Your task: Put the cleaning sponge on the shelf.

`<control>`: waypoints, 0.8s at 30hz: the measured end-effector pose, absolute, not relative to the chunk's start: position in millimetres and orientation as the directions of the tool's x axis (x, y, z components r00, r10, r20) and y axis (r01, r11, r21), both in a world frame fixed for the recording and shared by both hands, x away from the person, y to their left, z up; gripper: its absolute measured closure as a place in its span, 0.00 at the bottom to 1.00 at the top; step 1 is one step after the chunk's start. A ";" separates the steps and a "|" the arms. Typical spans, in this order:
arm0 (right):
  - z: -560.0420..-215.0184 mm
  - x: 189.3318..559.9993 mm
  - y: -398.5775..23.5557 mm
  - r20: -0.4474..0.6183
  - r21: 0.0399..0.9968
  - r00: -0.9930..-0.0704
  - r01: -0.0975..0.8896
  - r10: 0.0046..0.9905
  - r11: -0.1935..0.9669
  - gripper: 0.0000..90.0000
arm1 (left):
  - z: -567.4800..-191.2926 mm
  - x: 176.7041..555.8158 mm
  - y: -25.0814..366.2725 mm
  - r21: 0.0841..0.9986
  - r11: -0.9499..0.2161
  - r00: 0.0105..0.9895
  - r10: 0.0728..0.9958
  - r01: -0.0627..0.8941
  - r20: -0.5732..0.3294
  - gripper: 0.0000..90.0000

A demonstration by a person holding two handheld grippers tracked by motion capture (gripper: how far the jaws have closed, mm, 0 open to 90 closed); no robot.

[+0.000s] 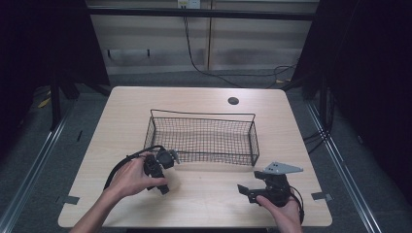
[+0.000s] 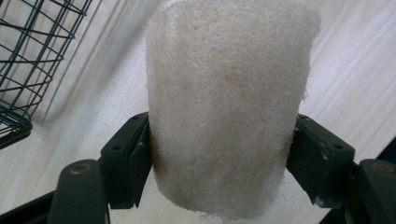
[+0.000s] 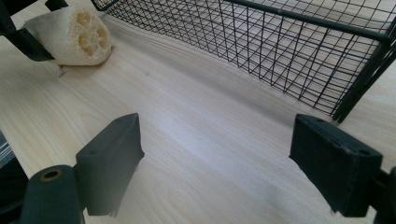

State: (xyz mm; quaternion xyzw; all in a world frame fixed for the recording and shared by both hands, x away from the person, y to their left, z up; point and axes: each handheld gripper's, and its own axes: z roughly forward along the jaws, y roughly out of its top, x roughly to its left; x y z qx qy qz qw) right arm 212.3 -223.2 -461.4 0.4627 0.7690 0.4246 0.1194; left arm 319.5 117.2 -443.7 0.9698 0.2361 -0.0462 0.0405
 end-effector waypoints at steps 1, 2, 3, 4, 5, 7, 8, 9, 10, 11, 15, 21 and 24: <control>-461.4 212.3 -223.2 0.210 0.763 -0.542 0.612 0.814 0.210 0.18 | -442.8 319.2 117.9 0.057 -0.886 0.885 0.452 0.460 -0.112 0.32; -461.7 212.8 -223.4 0.210 0.764 -0.546 0.610 0.811 0.213 0.18 | -441.8 319.3 118.7 0.056 -0.887 0.885 0.451 0.459 -0.112 0.32; -461.7 212.8 -223.1 0.210 0.762 -0.544 0.612 0.813 0.213 0.18 | -440.9 319.0 119.2 0.064 -0.886 0.886 0.450 0.459 -0.113 0.32; -461.6 212.7 -222.9 0.211 0.761 -0.544 0.612 0.812 0.213 0.18 | -440.1 318.6 119.7 0.069 -0.885 0.885 0.451 0.460 -0.115 0.32; -461.7 212.7 -222.8 0.210 0.761 -0.545 0.612 0.811 0.214 0.18 | -438.3 318.9 120.9 0.069 -0.890 0.890 0.440 0.450 -0.120 0.32; -461.5 212.5 -222.7 0.211 0.761 -0.545 0.612 0.811 0.213 0.18 | -436.2 317.2 122.2 0.083 -0.886 0.886 0.446 0.457 -0.124 0.32; -461.6 212.6 -222.9 0.210 0.760 -0.543 0.613 0.813 0.213 0.18 | -433.7 316.3 123.9 0.086 -0.884 0.885 0.448 0.459 -0.124 0.32; -461.6 212.6 -222.9 0.210 0.760 -0.543 0.613 0.813 0.213 0.18 | -433.7 316.3 123.9 0.086 -0.884 0.885 0.448 0.459 -0.124 0.32; -461.7 212.8 -223.1 0.212 0.760 -0.543 0.614 0.813 0.212 0.18 | -432.0 315.4 125.8 0.083 -0.885 0.886 0.448 0.459 -0.122 0.32; -461.7 212.8 -223.1 0.212 0.760 -0.543 0.614 0.813 0.212 0.18 | -432.0 315.4 125.8 0.083 -0.885 0.886 0.448 0.459 -0.122 0.32; -461.8 212.7 -223.1 0.211 0.760 -0.544 0.614 0.812 0.214 0.18 | -425.0 316.3 131.3 0.118 -0.869 0.876 0.468 0.480 -0.119 0.32; -461.9 212.4 -223.5 0.212 0.759 -0.543 0.616 0.813 0.213 0.18 | -413.7 314.6 139.4 0.130 -0.865 0.873 0.472 0.485 -0.122 0.32; -462.1 212.5 -223.3 0.214 0.757 -0.544 0.618 0.811 0.214 0.18 | -407.1 314.4 143.8 0.152 -0.852 0.865 0.485 0.501 -0.130 0.32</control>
